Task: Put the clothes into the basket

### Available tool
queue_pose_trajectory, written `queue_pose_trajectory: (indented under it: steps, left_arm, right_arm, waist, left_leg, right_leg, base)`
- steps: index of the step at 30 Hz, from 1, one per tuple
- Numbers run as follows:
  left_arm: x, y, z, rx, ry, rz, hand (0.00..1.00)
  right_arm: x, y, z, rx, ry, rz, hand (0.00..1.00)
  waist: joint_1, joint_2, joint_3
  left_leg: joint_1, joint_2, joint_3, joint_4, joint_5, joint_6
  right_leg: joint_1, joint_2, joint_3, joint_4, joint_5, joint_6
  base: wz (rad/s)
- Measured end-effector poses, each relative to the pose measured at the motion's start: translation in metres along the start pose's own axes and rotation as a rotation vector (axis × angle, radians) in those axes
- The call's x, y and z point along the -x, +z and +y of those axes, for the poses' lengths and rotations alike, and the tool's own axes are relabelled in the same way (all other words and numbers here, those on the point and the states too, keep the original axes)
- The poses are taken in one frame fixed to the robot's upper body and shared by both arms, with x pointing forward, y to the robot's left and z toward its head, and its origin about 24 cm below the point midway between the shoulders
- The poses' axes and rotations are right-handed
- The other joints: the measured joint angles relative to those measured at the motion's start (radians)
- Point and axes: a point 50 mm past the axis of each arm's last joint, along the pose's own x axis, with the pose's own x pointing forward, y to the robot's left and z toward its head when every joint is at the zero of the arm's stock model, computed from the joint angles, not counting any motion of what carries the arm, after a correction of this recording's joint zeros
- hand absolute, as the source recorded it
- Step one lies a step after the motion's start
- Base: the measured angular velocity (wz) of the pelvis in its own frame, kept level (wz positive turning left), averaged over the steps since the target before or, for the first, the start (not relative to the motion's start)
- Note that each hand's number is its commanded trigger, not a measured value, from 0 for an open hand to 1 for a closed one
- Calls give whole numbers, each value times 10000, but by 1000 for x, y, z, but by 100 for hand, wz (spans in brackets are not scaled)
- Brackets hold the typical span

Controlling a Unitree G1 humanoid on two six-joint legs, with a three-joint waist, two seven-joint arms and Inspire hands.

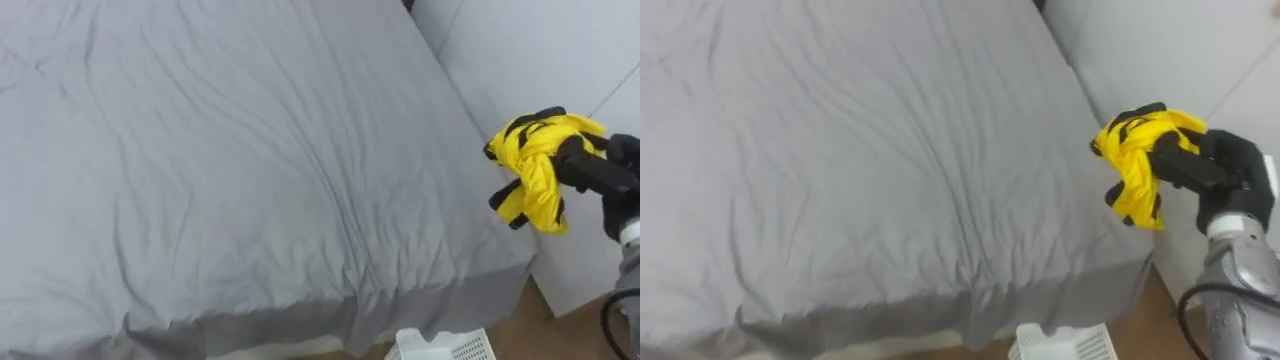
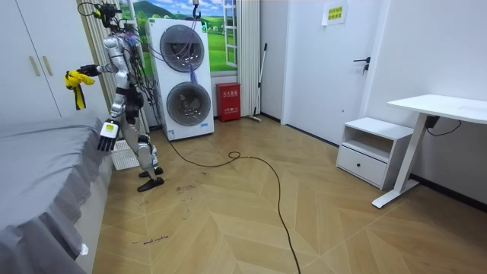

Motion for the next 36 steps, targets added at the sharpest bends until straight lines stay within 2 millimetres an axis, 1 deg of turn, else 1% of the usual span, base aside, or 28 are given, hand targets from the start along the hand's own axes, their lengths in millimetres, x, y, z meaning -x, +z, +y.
queue_pose_trajectory:
  steps: [2,4,5,6,7,8,9,10,11,13,14,15,16,17,18,19,21,23,24,25,26,28,29,30,31,32,34,36]
  left_arm:
    - [0,2,-1,-164,-35,-62,0]
    - [-1,6,-2,-249,-86,-98,0]
    - [-2,8,-2,-310,-82,-110,0]
    - [-3,9,-2,-444,-82,-143,0]
    - [-3,11,-3,-642,-84,-209,0]
    - [-3,11,-2,-826,-81,-202,0]
    - [-3,11,-2,-875,-83,-172,0]
    - [-3,10,-3,-902,-103,-102,0]
    - [-3,10,-4,-916,-117,-79,0]
    - [-2,8,-5,-980,-165,-19,0]
    - [-2,8,-5,-1011,-185,-28,0]
    - [-2,8,-6,-1078,-229,-57,0]
    - [-2,9,-7,-1116,-252,-83,0]
    - [-2,9,-8,-1165,-265,-97,0]
    - [-2,10,-8,-1297,-320,-98,0]
    - [-2,9,-9,-1404,-390,-58,0]
    - [-2,8,-9,-1543,-504,-59,0]
    - [-2,9,-9,-1620,-591,-109,0]
    - [-2,10,-10,-1679,-661,-134,0]
    - [-2,11,-12,-1641,-749,-167,0]
    - [-2,11,-13,-1664,-793,-178,0]
    - [-3,13,-14,-1749,-923,-205,0]
    - [-4,15,-14,-1768,-931,-216,0]
    - [-4,16,-14,-1801,-938,-203,0]
    - [-5,17,-15,-1906,-967,-170,0]
    - [-7,20,-16,-1972,-996,-232,0]
    - [-8,25,-17,-1814,-1046,-244,0]
    - [-10,29,-16,-1704,-1021,-253,0]
  right_arm:
    - [0,0,-1,-18,-43,2,100]
    - [1,-2,-2,-20,-146,48,100]
    - [3,-4,-5,22,-263,143,100]
    - [5,-6,-8,38,-368,200,100]
    - [7,-8,-14,16,-584,342,100]
    - [10,-10,-20,-37,-773,453,100]
    - [11,-11,-23,-33,-879,489,100]
    - [14,-13,-31,-23,-1117,580,100]
    - [15,-14,-33,-23,-1211,615,100]
    - [24,-23,-42,73,-1417,974,100]
    - [26,-26,-44,79,-1454,1122,100]
    - [30,-35,-48,38,-1527,1436,100]
    - [33,-42,-48,-41,-1580,1712,100]
    - [35,-45,-48,-58,-1598,1810,100]
    - [37,-49,-49,-73,-1563,1971,100]
    - [39,-54,-52,-65,-1587,2182,100]
    - [41,-63,-58,-54,-1855,2587,100]
    - [41,-73,-63,-94,-2148,3074,100]
    - [41,-79,-65,-96,-2282,3365,100]
    - [42,-83,-67,-41,-2371,3535,100]
    - [43,-84,-68,-35,-2397,3587,100]
    - [40,-88,-66,39,-2415,3790,100]
    - [37,-91,-66,-3,-2558,3987,100]
    - [36,-93,-66,-35,-2620,4072,100]
    - [33,-94,-64,-128,-2707,4188,100]
    - [31,-95,-63,-186,-2754,4251,100]
    - [25,-93,-58,-247,-2678,4195,100]
    - [20,-91,-49,-176,-2456,4116,100]
  waist:
    - [-207,2,-2]
    - [-359,55,30]
    - [-476,72,21]
    - [-516,69,23]
    - [-476,72,24]
    - [-508,86,21]
    - [-521,86,21]
    - [-561,93,16]
    - [-599,106,11]
    - [-798,161,8]
    - [-831,170,6]
    - [-869,196,11]
    - [-991,237,12]
    - [-1027,281,13]
    - [-1025,359,50]
    - [-1026,432,64]
    - [-1072,512,68]
    - [-1153,573,58]
    - [-1146,643,57]
    - [-1146,750,38]
    - [-1151,811,21]
    - [-1332,1035,37]
    - [-1331,1116,37]
    - [-1312,1143,44]
    - [-1317,1219,84]
    - [-1317,1301,100]
    - [-1286,1437,88]
    - [-1276,1508,95]
  left_leg:
    - [86,38,186,-24,-55,-22]
    - [176,56,455,-45,-156,-65]
    - [184,77,500,-45,-202,-83]
    - [199,103,557,-54,-215,-91]
    - [218,172,788,-76,-265,-117]
    - [212,197,978,-76,-327,-144]
    - [211,197,1044,-76,-356,-164]
    - [203,206,1200,-76,-411,-187]
    - [197,221,1262,-76,-436,-199]
    - [205,280,1352,-75,-511,-238]
    - [221,326,1458,-70,-541,-257]
    - [221,363,1566,-31,-604,-294]
    - [198,365,1588,-33,-616,-305]
    - [190,372,1621,-35,-622,-312]
    - [189,405,1799,-32,-655,-334]
    - [170,416,1887,-28,-668,-341]
    - [106,421,1903,-16,-669,-342]
    - [-50,420,1994,28,-671,-339]
    - [-168,411,2091,31,-670,-337]
    - [-295,393,2107,33,-668,-333]
    - [-381,381,2116,37,-667,-332]
    - [-705,364,2114,161,-659,-317]
    - [-863,364,2065,225,-659,-317]
    - [-946,363,2048,258,-659,-317]
    - [-1129,360,2026,329,-658,-317]
    - [-1283,349,2037,339,-648,-300]
    - [-1538,340,2078,370,-622,-260]
    - [-1743,339,2097,401,-594,-222]
  right_leg:
    - [-10,50,192,3,2,-3]
    - [-32,128,461,14,9,-14]
    - [-27,158,541,4,13,-21]
    - [-43,175,603,11,12,-22]
    - [-116,233,758,13,15,-26]
    - [-181,289,925,11,26,-41]
    - [-206,308,981,6,29,-46]
    - [-259,335,1055,13,34,-55]
    - [-247,361,1131,17,37,-60]
    - [-273,446,1277,25,58,-92]
    - [-287,467,1308,26,60,-96]
    - [-315,504,1399,25,67,-106]
    - [-351,529,1437,26,67,-107]
    - [-393,543,1498,36,67,-107]
    - [-489,589,1666,86,71,-113]
    - [-599,622,1802,174,71,-114]
    - [-688,629,1845,193,72,-114]
    - [-948,643,1939,217,75,-121]
    - [-1094,647,2026,220,76,-118]
    - [-1257,648,2082,249,87,-104]
    - [-1351,650,2114,311,86,-103]
    - [-1711,640,2169,456,99,-87]
    - [-1936,646,2222,631,99,-87]
    - [-2064,644,2246,714,99,-88]
    - [-2266,645,2276,805,99,-87]
    - [-2474,649,2310,900,98,-87]
    - [-2761,644,2327,953,99,-84]
    - [-3042,627,2351,1101,94,-87]
  base:
    - [-32]
    - [-37]
    - [-26]
    - [-30]
    - [-42]
    - [-48]
    - [-42]
    - [-32]
    - [-32]
    - [-18]
    - [-25]
    - [-26]
    - [-22]
    - [-25]
    - [-36]
    - [-36]
    - [-15]
    - [-15]
    - [-25]
    - [-27]
    - [-21]
    - [-15]
    - [-15]
    - [-18]
    - [-13]
    - [-10]
    - [-8]
    - [-6]
